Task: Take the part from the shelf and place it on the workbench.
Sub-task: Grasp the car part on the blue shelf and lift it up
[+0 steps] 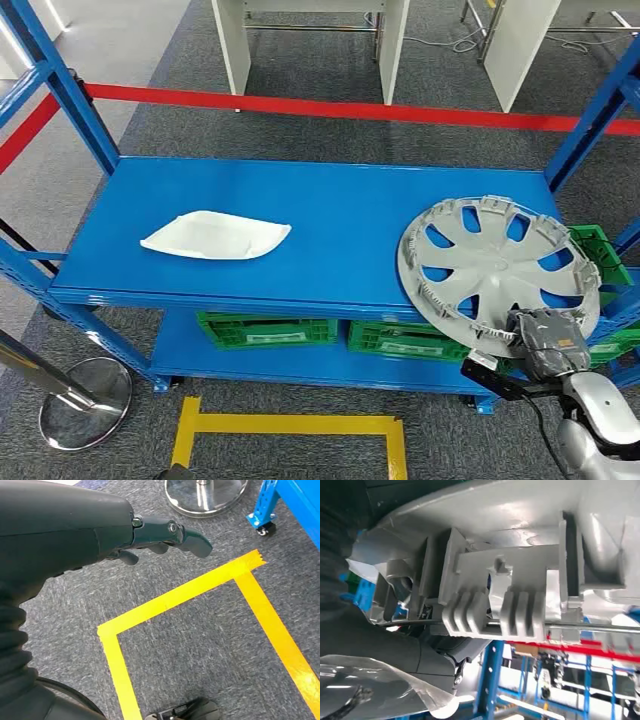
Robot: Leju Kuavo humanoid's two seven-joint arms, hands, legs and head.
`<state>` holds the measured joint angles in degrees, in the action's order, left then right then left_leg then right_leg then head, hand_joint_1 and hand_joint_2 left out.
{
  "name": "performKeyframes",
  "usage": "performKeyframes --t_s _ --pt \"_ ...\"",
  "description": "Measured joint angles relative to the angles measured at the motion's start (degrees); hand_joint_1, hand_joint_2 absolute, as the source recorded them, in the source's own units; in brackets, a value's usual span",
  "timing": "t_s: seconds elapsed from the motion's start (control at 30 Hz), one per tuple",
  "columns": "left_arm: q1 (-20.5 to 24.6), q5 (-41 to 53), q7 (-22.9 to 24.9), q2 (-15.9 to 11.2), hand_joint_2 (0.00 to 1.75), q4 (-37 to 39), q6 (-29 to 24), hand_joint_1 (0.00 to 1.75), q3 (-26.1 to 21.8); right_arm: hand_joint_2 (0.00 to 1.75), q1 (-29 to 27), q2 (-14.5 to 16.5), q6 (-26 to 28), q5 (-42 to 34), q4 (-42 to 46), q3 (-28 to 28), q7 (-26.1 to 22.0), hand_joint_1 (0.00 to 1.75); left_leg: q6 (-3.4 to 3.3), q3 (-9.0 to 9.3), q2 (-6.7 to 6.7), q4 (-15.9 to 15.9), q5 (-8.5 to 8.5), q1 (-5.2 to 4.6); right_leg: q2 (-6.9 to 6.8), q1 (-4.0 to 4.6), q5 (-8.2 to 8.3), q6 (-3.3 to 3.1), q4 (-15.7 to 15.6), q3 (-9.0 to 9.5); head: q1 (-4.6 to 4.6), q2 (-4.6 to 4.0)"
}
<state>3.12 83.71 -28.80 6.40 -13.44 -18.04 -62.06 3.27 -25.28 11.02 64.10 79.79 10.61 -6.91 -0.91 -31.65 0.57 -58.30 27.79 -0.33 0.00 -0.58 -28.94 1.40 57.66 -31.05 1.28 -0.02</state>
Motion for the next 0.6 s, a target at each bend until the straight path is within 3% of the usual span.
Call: performKeyframes --t_s 0.33,0.6 --pt "0.23 0.13 0.62 0.32 1.75 0.00 -0.38 0.00 -0.18 1.75 3.55 -1.02 0.41 1.25 4.02 2.15 -0.37 1.75 0.00 -0.03 0.00 0.00 -0.01 0.00 0.00 0.00 0.01 0.00 0.02 -0.01 0.00 0.00" --pt "0.34 0.12 1.04 0.90 1.75 0.02 -0.93 0.00 -0.20 1.75 8.11 -2.13 4.55 5.31 7.99 4.49 1.92 1.75 0.00 -0.04 0.02 0.00 -0.01 -0.01 -0.03 0.00 0.01 0.00 0.02 -0.03 0.01 0.00"
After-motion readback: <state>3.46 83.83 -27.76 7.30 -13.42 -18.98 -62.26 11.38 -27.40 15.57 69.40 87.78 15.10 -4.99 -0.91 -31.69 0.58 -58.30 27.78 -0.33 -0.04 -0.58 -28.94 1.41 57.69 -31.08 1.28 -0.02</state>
